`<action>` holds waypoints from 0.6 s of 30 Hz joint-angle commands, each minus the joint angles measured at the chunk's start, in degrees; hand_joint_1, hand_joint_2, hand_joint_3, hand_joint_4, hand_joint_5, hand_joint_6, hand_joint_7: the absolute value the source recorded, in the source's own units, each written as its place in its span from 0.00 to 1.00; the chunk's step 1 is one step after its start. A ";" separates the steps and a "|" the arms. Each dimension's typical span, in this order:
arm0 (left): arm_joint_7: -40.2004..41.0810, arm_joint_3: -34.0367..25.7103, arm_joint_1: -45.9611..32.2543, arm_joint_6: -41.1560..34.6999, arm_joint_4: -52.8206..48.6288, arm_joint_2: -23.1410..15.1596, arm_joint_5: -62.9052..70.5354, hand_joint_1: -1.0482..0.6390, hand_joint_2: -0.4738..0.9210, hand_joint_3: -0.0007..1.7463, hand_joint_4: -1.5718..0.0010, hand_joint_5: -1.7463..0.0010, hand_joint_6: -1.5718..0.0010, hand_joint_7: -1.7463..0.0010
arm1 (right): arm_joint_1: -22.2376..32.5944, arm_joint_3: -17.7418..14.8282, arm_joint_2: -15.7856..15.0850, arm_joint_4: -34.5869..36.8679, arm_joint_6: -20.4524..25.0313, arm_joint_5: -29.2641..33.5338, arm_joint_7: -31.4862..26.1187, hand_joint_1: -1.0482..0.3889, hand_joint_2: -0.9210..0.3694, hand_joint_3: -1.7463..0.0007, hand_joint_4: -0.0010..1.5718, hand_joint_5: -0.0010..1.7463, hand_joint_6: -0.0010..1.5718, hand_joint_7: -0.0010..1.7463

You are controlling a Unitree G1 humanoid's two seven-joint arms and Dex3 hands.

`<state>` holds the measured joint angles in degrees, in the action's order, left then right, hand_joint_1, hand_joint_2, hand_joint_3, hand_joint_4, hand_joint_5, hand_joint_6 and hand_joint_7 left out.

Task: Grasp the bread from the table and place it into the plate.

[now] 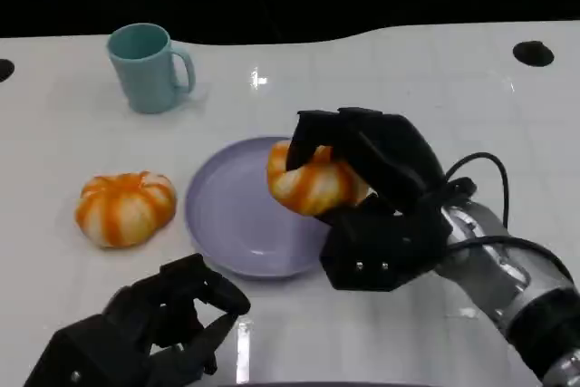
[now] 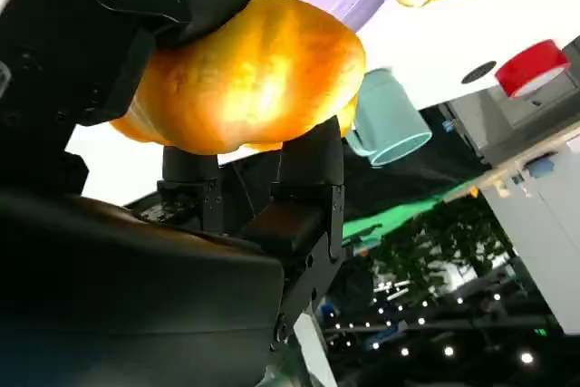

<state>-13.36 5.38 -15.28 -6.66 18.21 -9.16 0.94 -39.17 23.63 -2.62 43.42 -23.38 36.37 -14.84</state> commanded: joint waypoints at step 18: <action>1.10 0.79 -1.37 0.27 1.30 0.20 1.49 0.43 0.99 0.28 0.54 0.00 0.60 0.26 | -4.93 6.28 -0.33 2.53 8.97 3.16 12.75 0.33 0.00 0.91 0.04 0.21 0.24 0.00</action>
<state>-13.25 5.97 -16.15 -6.83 18.82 -8.88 1.81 -44.11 29.46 -1.78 48.18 -15.44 39.55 -3.95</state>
